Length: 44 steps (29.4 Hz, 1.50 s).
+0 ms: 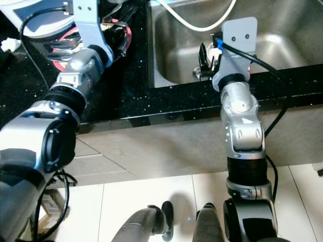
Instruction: Kitchen organization
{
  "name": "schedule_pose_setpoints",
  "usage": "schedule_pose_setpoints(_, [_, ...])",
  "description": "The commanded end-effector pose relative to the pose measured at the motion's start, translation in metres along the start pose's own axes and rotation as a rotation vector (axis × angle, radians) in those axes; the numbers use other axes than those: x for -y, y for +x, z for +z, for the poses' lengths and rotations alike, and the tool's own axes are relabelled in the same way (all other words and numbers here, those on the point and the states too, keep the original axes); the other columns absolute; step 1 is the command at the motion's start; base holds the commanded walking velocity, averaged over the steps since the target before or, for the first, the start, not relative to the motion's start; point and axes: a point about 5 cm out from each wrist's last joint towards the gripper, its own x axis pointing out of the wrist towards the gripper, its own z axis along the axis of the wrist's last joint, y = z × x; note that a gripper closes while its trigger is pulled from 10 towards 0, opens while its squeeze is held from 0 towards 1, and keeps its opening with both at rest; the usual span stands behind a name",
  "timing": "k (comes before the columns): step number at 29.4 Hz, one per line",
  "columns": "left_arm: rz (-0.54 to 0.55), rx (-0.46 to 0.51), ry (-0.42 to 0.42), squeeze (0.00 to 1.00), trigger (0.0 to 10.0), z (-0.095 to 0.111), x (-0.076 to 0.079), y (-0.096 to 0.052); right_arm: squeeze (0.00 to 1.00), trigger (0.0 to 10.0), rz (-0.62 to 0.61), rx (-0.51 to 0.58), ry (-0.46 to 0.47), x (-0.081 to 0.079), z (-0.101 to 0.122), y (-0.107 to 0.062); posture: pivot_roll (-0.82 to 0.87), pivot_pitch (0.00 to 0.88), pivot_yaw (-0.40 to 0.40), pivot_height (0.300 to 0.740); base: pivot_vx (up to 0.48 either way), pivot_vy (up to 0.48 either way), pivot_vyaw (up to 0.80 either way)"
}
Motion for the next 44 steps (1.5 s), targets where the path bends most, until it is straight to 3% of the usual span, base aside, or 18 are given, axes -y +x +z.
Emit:
schedule_pose_setpoints(1, [0.009, -0.003, 0.036, 0.0, 0.0, 0.002, -0.01, -0.002, 0.0, 10.0, 0.014, -0.031, 0.005, -0.005, -0.006, -0.001, -0.13, 0.275, 0.191, 0.74, 0.0, 0.0, 0.0])
schedule_pose_setpoints(2, [-0.016, 0.035, 0.049, 0.0, 10.0, 0.01, -0.005, 0.0, 0.0, 10.0, 0.015, -0.029, 0.006, -0.005, -0.006, 0.0, -0.12, 0.263, 0.188, 0.74, 0.0, 0.0, 0.0])
schedule_pose_setpoints(4, [-0.044, 0.076, 0.052, 0.0, 10.0, 0.018, -0.001, 0.001, 0.0, 10.0, 0.016, -0.027, 0.007, -0.005, -0.006, 0.001, -0.12, 0.257, 0.186, 0.74, 0.0, 0.0, 0.0])
schedule_pose_setpoints(7, [-0.171, 0.198, 0.016, 0.0, 10.0, 0.042, 0.02, 0.005, 0.0, 10.0, 0.021, -0.022, 0.011, -0.006, -0.006, 0.002, -0.11, 0.237, 0.182, 0.74, 0.0, 0.0, 0.0])
schedule_pose_setpoints(15, [-0.402, 0.267, -0.098, 0.0, 10.0, 0.054, 0.053, 0.005, 0.0, 10.0, 0.025, -0.006, 0.017, -0.008, -0.004, 0.006, -0.11, 0.204, 0.18, 0.74, 0.0, 0.0, 0.0])
schedule_pose_setpoints(20, [-0.507, 0.269, -0.163, 0.0, 10.0, 0.05, 0.073, 0.004, 0.0, 10.0, 0.022, -0.002, 0.015, -0.007, -0.005, 0.006, -0.11, 0.186, 0.179, 0.74, 0.0, 0.0, 0.0])
schedule_pose_setpoints(22, [-0.543, 0.23, -0.142, 0.0, 10.0, 0.038, 0.083, 0.003, 0.0, 10.0, 0.02, 0.001, 0.014, -0.007, -0.005, 0.006, -0.11, 0.18, 0.178, 0.74, 0.0, 0.0, 0.0])
schedule_pose_setpoints(27, [-0.511, 0.162, -0.074, 0.0, 10.0, 0.021, 0.088, 0.003, 0.0, 10.0, 0.019, 0.002, 0.014, -0.006, -0.006, 0.007, -0.1, 0.158, 0.172, 0.74, 0.0, 0.0, 0.0])
schedule_pose_setpoints(28, [-0.503, 0.145, -0.071, 1.0, 10.0, 0.014, 0.089, 0.002, 0.0, 10.0, 0.021, 0.003, 0.014, -0.007, -0.007, 0.007, -0.09, 0.151, 0.17, 0.74, 0.0, 0.0, 0.0])
schedule_pose_setpoints(35, [-0.565, 0.143, -0.12, 1.0, 10.0, 0.001, 0.091, -0.005, 0.0, 10.0, 0.024, 0.02, 0.026, -0.01, -0.006, 0.012, -0.08, 0.113, 0.175, 0.74, 0.0, 0.0, 0.0])
schedule_pose_setpoints(39, [-0.596, 0.204, -0.147, 1.0, 10.0, 0.011, 0.088, -0.008, 0.0, 10.0, 0.019, 0.029, 0.031, -0.01, -0.006, 0.014, -0.07, 0.088, 0.173, 0.74, 0.0, 0.0, 0.0])
schedule_pose_setpoints(44, [-0.546, 0.258, -0.092, 1.0, 10.0, 0.022, 0.075, -0.012, 0.0, 10.0, 0.012, 0.036, 0.034, -0.01, -0.007, 0.016, -0.06, 0.069, 0.177, 0.74, 0.0, 0.0, 0.0])
